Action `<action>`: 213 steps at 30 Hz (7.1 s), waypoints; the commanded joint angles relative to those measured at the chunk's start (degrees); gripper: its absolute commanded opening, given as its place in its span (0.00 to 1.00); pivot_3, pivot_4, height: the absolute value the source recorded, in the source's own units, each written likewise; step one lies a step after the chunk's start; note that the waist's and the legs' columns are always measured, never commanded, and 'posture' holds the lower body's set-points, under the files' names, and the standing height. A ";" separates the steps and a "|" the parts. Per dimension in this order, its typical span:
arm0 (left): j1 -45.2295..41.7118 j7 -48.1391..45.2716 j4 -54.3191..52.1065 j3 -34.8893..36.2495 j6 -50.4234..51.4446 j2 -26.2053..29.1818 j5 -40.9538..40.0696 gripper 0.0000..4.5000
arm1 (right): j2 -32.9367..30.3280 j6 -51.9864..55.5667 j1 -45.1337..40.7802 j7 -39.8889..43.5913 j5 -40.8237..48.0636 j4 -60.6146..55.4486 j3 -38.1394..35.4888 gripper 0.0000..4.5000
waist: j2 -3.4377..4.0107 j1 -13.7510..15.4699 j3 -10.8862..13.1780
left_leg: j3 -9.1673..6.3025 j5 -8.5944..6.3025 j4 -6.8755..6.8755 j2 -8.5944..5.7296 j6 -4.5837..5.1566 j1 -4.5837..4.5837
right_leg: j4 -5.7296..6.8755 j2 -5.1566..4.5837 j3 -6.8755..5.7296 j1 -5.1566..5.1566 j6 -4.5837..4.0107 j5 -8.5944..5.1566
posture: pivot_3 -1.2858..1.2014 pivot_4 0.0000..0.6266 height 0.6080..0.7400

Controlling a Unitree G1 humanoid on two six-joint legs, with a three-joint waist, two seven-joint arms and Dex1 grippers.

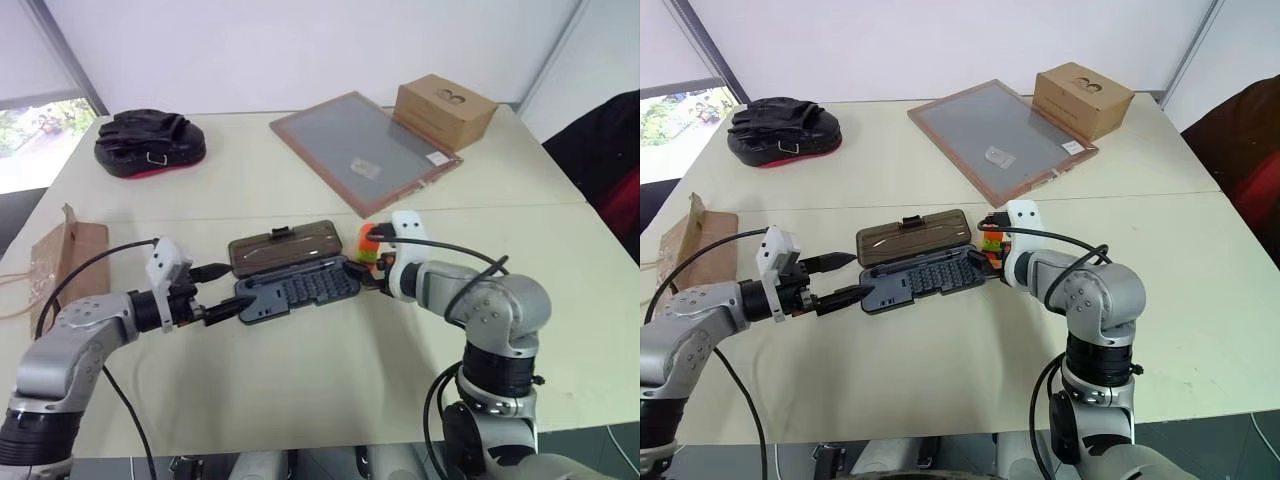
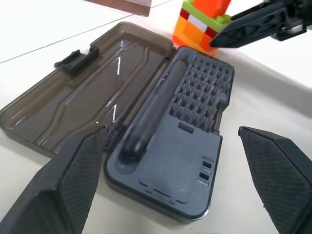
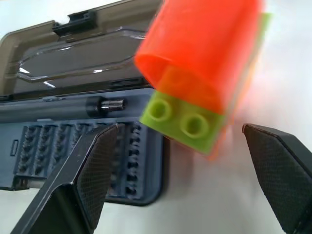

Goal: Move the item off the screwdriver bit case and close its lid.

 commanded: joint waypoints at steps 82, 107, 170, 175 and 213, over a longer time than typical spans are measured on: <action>-2.92 -0.21 -1.23 1.11 2.88 1.51 -2.52 1.00 | -41.60 -35.91 -1.10 27.20 -20.19 29.76 -5.72 0.99 | 0.10 0.63 0.03 | 0.07 0.12 0.11 0.00 -0.19 -0.09 | -0.05 0.02 0.06 0.05 -0.05 0.05 | 0.52 0.24 1.00; -40.38 -13.24 54.61 -13.96 -29.77 -6.54 21.93 1.00 | -36.48 -26.93 2.78 46.59 11.35 -13.21 5.52 0.99 | -0.09 1.36 0.03 | 0.00 0.00 0.19 0.00 0.03 0.62 | -0.09 0.02 -0.09 0.79 -0.03 0.06 | 0.52 0.24 1.00; -56.25 -22.98 86.74 -22.96 -70.15 -16.42 46.92 0.01 | -40.59 -27.86 13.61 33.79 18.68 -17.26 1.47 1.00 | -0.28 1.62 -0.05 | 0.06 -0.09 0.27 0.02 0.21 0.53 | -0.05 0.07 -0.11 0.75 0.02 0.05 | 0.52 0.24 1.00; -56.45 -22.26 87.05 -22.99 -69.13 -15.73 47.34 0.33 | -40.19 -28.39 13.06 33.38 18.40 -16.62 2.13 1.00 | -0.28 1.58 -0.04 | 0.06 -0.09 0.27 0.03 0.21 0.53 | -0.03 0.08 -0.11 0.75 0.02 0.05 | 0.52 0.24 1.00; -2.92 -13.62 -11.64 -2.83 3.13 2.42 2.66 0.01 | -35.34 -37.69 4.42 37.33 10.03 2.95 8.81 1.00 | -0.22 0.36 -0.01 | 0.07 -0.07 0.17 0.05 0.13 0.68 | -0.02 0.04 0.09 0.76 0.01 0.01 | 0.52 0.24 1.00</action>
